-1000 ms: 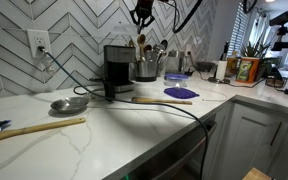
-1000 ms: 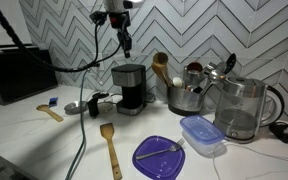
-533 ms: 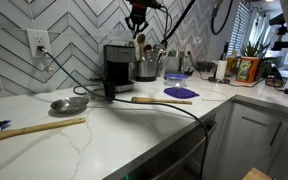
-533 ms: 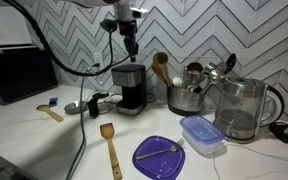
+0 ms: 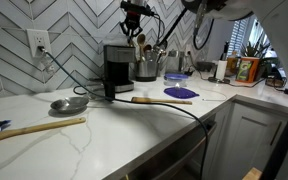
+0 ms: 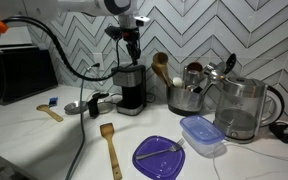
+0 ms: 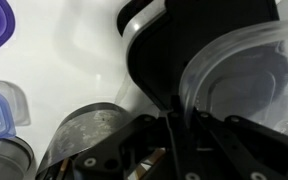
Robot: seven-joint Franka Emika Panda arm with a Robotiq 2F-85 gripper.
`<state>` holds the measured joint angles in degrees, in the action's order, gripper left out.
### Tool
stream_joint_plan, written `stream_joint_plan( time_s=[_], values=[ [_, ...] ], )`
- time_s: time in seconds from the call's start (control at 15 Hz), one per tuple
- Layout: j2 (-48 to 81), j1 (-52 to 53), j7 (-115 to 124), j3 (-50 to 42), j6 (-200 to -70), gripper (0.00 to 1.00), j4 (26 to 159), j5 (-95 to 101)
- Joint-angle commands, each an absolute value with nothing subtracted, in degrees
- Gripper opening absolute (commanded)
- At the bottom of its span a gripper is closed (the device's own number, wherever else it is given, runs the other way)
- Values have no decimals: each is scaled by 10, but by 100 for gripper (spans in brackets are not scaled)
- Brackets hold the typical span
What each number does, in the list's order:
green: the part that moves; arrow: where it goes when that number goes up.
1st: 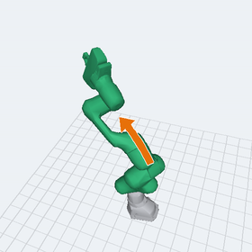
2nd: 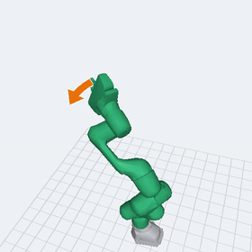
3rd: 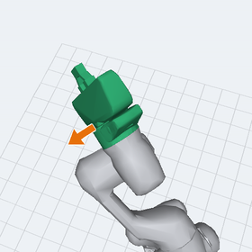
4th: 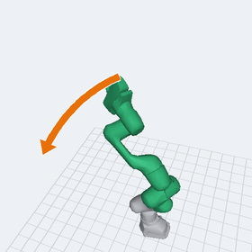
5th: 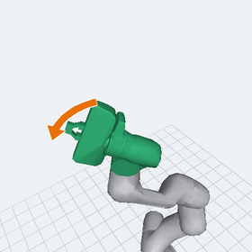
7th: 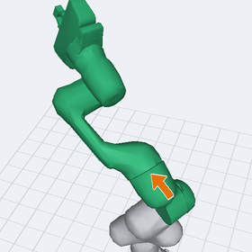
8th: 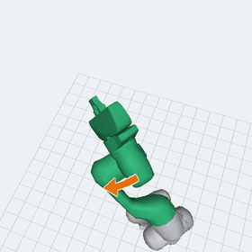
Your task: Pick up the clear lunch box and put it on the coffee machine
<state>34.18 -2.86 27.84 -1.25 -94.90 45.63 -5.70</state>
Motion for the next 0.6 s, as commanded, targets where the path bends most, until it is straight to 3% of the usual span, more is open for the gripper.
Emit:
stream_joint_plan(
  time_s=[0.0,0.53],
  values=[
    [370,-28,272,-8,-899,31,404,-59],
    [331,-28,279,-13,-806,88,392,-54]
  ],
)
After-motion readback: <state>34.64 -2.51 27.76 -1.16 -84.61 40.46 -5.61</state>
